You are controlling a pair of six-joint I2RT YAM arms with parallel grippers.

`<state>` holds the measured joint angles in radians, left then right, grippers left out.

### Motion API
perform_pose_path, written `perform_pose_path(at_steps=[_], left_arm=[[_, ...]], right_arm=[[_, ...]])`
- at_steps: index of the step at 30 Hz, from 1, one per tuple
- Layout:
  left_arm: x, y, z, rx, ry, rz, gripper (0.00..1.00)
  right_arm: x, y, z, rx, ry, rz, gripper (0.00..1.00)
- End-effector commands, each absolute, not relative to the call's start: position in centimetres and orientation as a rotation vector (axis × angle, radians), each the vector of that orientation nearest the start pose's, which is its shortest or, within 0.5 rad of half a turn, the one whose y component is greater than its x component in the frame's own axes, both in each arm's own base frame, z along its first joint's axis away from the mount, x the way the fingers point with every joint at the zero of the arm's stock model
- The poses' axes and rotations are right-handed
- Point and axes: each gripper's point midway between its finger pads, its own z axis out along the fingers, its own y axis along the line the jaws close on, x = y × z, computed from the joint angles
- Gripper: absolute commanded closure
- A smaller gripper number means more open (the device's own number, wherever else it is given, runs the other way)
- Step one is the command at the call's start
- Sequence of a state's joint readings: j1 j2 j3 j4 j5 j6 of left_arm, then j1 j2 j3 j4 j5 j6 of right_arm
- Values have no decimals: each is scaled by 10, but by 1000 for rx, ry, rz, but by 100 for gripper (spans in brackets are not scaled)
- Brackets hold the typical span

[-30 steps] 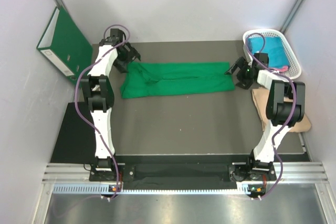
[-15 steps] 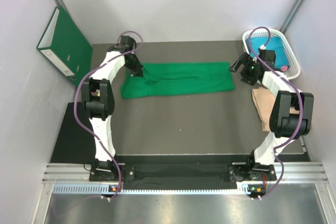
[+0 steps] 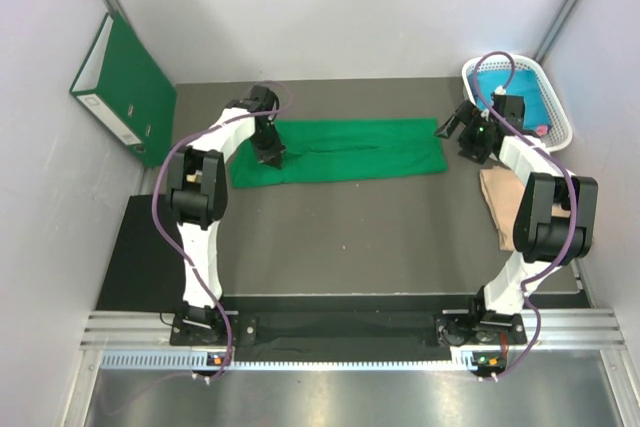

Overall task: Fold and stack the t-shirts
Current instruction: Fold the other side of the tshirt into a rectangle

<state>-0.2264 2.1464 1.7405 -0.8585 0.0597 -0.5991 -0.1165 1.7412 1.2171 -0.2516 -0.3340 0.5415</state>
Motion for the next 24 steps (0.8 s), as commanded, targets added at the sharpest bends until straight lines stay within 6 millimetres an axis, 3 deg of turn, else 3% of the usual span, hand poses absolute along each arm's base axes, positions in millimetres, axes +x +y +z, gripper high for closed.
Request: perform_pose_path(at_steps=[1,2,3,5,6,8,9,12,17,21,22,24], left_arm=[[472,-132,52,-499,2742,-232,100],[482,-134,59,-489,2718,-248,100],[486,-135,51,-489,2725,-243,100],[500,-137,55,-484,2696,-251,100],[501,-136,42,-493,2721,-241,100],[515,-139,47,-490,2700,-255,100],[517,-139,38,-499,2709,-250,100],[537,-139,49,-527,2644,-270,100],[577,-127,106,-568,2382,-248,100],[576,-107,129,-589,2351,-231,100],[571,-102,124,-598,2371,-220,100],[558,-88,131,-626,2385,-210,100]], right_arm=[[460,20,128,587,2259,597,0],[459,20,127,589,2264,598,0],[459,20,129,589,2263,597,0],[458,20,129,591,2264,595,0],[458,19,130,593,2263,592,1],[458,18,130,595,2264,589,0],[458,18,130,599,2265,588,0],[457,18,131,601,2265,586,0],[455,16,131,594,2272,567,0],[455,13,124,557,2309,495,0],[455,12,115,559,2338,466,0],[463,11,115,535,2350,429,0]])
